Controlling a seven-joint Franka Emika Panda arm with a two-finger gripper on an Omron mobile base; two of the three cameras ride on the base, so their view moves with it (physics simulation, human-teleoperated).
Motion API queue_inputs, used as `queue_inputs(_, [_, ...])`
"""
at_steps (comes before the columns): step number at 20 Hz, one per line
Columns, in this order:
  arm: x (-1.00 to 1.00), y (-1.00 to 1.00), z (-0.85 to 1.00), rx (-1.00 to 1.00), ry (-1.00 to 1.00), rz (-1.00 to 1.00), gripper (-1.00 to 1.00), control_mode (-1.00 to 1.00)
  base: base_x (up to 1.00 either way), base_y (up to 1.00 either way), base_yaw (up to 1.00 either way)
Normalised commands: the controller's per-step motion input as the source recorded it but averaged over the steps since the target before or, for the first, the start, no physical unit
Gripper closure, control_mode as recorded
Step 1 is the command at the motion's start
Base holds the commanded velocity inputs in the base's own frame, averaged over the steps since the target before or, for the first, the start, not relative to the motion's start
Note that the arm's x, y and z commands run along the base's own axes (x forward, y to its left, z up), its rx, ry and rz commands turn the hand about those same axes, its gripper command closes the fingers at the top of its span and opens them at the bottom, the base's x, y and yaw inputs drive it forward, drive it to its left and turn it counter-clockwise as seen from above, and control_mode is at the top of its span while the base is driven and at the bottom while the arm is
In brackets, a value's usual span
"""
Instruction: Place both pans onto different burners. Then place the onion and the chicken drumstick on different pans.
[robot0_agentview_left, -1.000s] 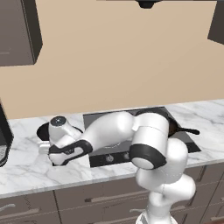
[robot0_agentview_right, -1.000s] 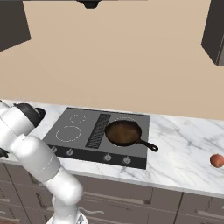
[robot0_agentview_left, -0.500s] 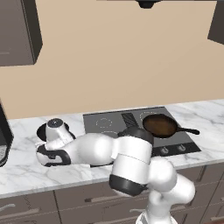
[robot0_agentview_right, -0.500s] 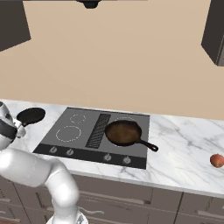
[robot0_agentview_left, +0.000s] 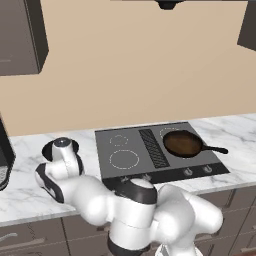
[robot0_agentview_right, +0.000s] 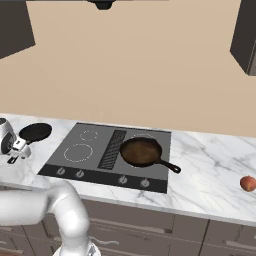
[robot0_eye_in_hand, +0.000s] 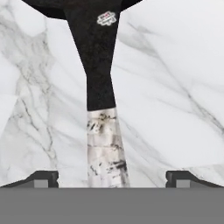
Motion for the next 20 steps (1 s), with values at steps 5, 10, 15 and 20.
queue_inputs(5, [0.0, 0.0, -0.36, 0.0, 0.0, 0.0, 1.0, -1.0, 0.0, 0.0, 0.0])
queue_inputs(10, [0.0, 0.02, -0.14, 0.0, 0.0, 0.0, 1.0, -1.0, 0.0, 0.0, 0.0])
queue_inputs(15, [0.0, 0.0, 0.0, 0.0, 0.0, 0.0, 1.0, -1.0, 0.0, 0.0, 0.0])
queue_inputs(20, [-0.01, -0.06, 0.13, 0.0, -0.02, 0.0, 1.0, -1.0, 0.0, 0.0, 0.0])
